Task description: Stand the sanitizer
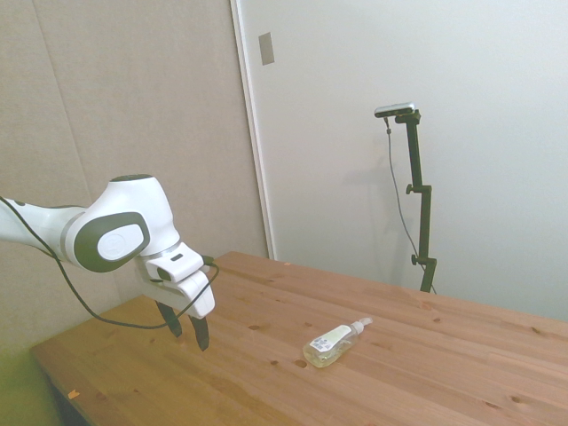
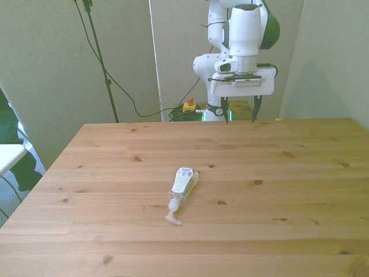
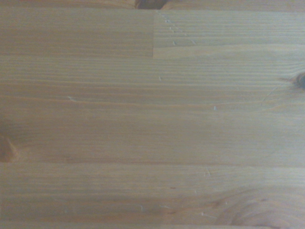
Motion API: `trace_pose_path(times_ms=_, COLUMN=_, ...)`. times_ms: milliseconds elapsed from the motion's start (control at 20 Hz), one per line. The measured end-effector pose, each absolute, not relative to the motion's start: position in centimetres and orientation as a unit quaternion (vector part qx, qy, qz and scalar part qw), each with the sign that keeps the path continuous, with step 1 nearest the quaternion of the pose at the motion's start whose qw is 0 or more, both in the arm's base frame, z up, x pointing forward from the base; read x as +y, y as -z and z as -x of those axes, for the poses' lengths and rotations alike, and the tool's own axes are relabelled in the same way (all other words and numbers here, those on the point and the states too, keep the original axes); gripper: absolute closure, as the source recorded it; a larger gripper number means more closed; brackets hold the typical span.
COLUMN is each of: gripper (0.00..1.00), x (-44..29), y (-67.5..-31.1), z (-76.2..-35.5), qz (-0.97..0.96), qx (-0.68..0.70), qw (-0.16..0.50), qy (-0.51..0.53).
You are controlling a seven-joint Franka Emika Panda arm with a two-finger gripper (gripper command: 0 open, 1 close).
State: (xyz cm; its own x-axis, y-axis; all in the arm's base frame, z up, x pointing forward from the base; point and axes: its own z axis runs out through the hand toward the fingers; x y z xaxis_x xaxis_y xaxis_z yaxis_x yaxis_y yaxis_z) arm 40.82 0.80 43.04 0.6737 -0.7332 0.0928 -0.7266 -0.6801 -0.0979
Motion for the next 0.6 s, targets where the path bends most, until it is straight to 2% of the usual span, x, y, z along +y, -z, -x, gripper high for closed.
trace_pose_path(times_ms=200, gripper=0.0, x=0.5, y=-43.2, z=-41.7, qz=0.913, qx=0.402, qw=0.028, qy=0.064)
trace_pose_path(times_ms=600, gripper=0.0, x=-7.7, y=-44.7, z=-51.8, qz=0.881, qx=0.458, qw=0.043, qy=0.113)
